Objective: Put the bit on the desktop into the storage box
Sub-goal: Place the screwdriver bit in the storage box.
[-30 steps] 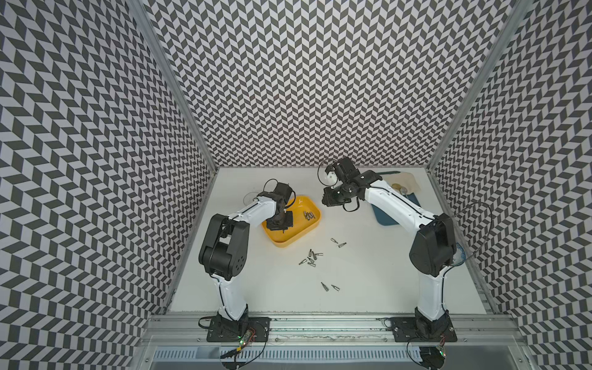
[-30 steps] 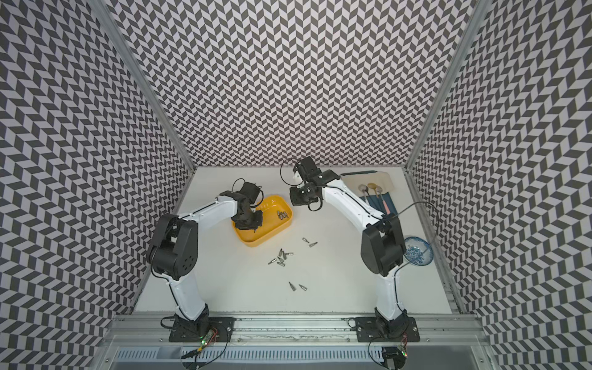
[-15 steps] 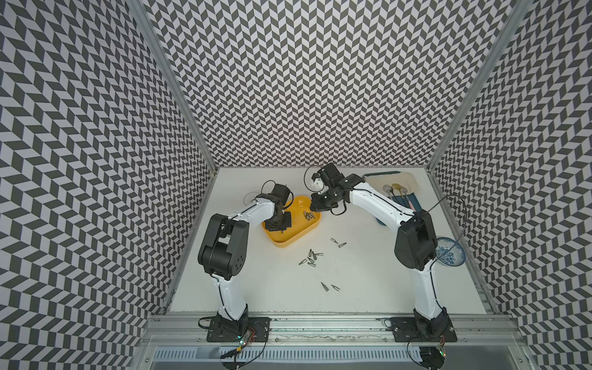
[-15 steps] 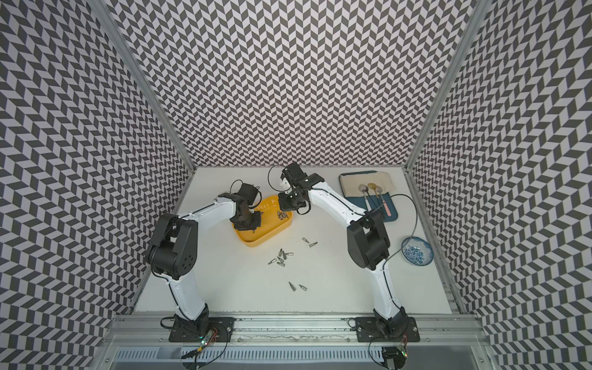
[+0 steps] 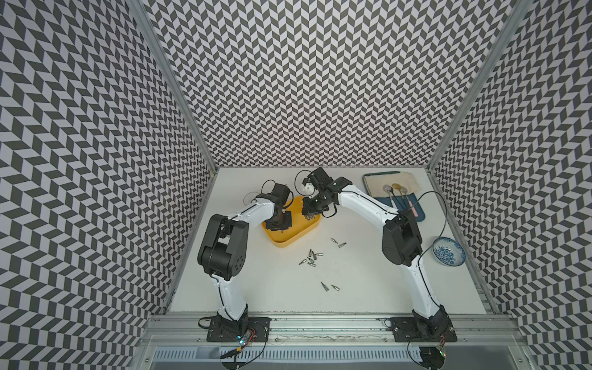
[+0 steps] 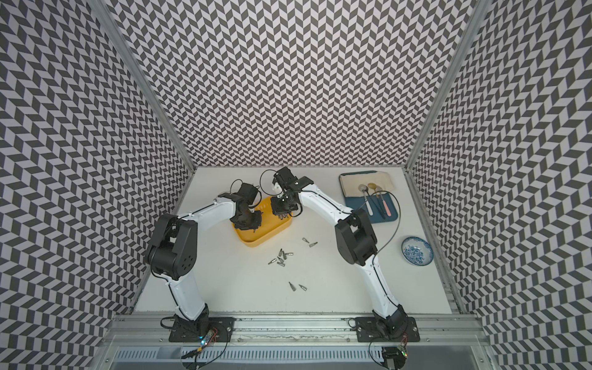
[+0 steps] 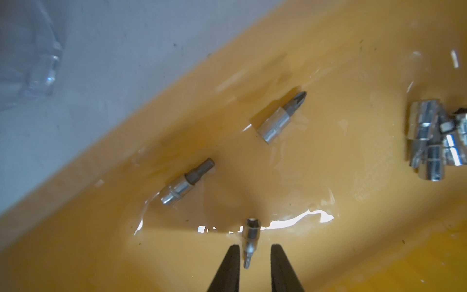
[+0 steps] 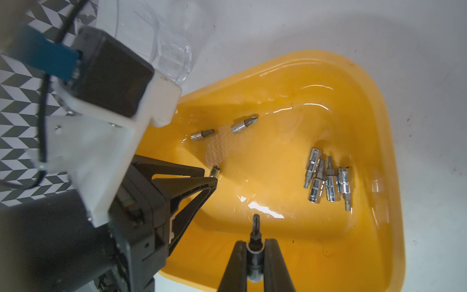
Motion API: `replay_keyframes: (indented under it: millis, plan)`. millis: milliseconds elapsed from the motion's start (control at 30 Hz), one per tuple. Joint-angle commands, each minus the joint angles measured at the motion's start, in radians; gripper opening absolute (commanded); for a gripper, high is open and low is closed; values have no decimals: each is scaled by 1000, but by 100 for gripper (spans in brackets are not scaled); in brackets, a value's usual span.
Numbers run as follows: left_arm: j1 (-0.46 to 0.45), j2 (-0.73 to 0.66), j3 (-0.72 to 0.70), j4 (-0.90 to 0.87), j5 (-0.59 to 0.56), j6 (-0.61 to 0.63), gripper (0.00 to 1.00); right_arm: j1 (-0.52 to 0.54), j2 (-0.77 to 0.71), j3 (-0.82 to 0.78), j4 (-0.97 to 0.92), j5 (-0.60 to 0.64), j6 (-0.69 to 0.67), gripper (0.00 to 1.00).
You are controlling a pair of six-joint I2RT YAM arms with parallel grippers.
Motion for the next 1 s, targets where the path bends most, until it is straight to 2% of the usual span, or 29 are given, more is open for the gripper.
replay_keyframes:
  millis: [0, 200, 367, 867, 967]
  plan:
    - [10, -98, 26, -17, 9, -1, 26, 5, 33, 48, 14, -9, 8, 0]
    - [28, -230, 94, -95, 19, -33, 27, 5, 96, 104, 13, -15, 10, 0]
    - [61, -326, 116, -121, 53, -36, 35, 12, 148, 134, 12, -17, 9, 0]
    - [98, -416, 79, -143, 100, -24, 37, 34, 254, 188, 22, 41, 10, 0]
    - [98, -422, 71, -143, 103, -24, 37, 39, 260, 186, 20, 56, 7, 3]
